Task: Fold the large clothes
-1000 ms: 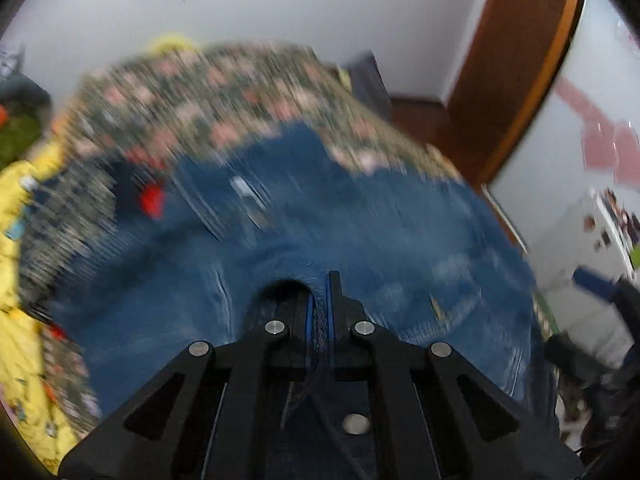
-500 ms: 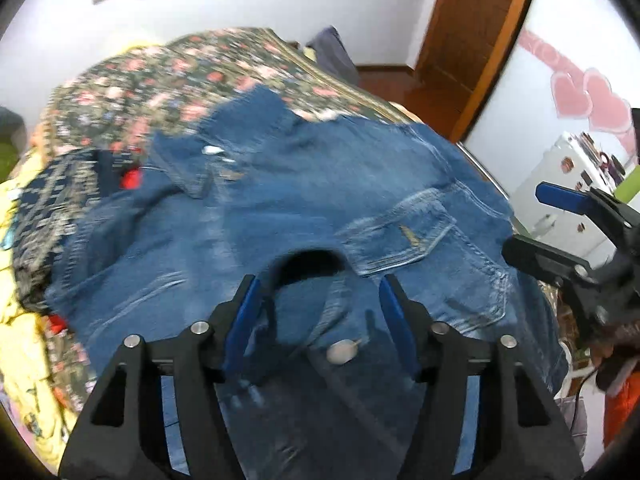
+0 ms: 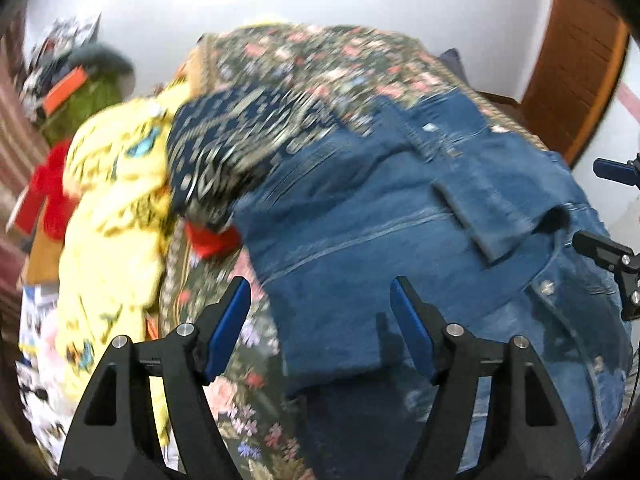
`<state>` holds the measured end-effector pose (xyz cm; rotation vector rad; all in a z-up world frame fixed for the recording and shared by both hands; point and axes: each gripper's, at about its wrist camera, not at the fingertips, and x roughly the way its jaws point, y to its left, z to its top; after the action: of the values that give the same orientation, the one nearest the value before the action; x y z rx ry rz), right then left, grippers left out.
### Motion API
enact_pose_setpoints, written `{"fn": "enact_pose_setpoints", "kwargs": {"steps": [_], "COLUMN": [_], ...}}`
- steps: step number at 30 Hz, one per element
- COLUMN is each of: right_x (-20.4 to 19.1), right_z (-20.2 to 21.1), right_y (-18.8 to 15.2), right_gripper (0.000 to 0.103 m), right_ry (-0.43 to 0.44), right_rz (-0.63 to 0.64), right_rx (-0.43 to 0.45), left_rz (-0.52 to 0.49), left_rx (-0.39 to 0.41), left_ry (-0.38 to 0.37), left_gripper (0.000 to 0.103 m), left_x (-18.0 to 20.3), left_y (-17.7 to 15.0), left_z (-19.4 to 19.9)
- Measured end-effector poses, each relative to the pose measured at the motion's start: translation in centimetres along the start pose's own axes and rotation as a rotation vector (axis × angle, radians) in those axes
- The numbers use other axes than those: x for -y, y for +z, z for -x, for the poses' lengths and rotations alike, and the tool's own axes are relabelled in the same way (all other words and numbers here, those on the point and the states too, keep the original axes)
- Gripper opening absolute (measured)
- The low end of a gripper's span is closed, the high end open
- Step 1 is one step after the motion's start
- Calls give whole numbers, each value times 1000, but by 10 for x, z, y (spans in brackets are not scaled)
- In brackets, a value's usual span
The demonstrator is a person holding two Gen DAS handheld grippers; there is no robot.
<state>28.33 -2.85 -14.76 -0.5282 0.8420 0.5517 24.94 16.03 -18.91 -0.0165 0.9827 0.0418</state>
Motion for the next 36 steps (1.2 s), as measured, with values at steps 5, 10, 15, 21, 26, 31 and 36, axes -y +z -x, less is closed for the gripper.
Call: {"fn": "enact_pose_setpoints", "kwargs": {"steps": [5, 10, 15, 21, 26, 31, 36], "right_x": [-27, -30, -18, -6, 36, 85, 106], "right_z": [-41, -71, -70, -57, -35, -15, -8], "right_y": [9, 9, 20, 24, 23, 10, -7], "right_gripper": [101, 95, 64, 34, 30, 24, 21], "right_ry": [6, -50, -38, -15, -14, 21, 91], "right_rz": [135, 187, 146, 77, -87, -251, -359], "right_rx": [-111, -164, -125, -61, 13, 64, 101], "left_rz": [46, 68, 37, 12, 15, -1, 30], "left_rx": [-53, -106, -118, -118, -127, -115, -48], "left_ry": [11, -4, 15, 42, 53, 80, 57], "left_gripper": [71, 71, 72, 72, 73, 73, 73], "left_x": [-16, -21, -13, -6, -6, -4, -2], "left_y": [-23, -40, -51, -53, -52, -43, -23], "left_z": [-20, -38, -51, -55, -55, -46, -21]}}
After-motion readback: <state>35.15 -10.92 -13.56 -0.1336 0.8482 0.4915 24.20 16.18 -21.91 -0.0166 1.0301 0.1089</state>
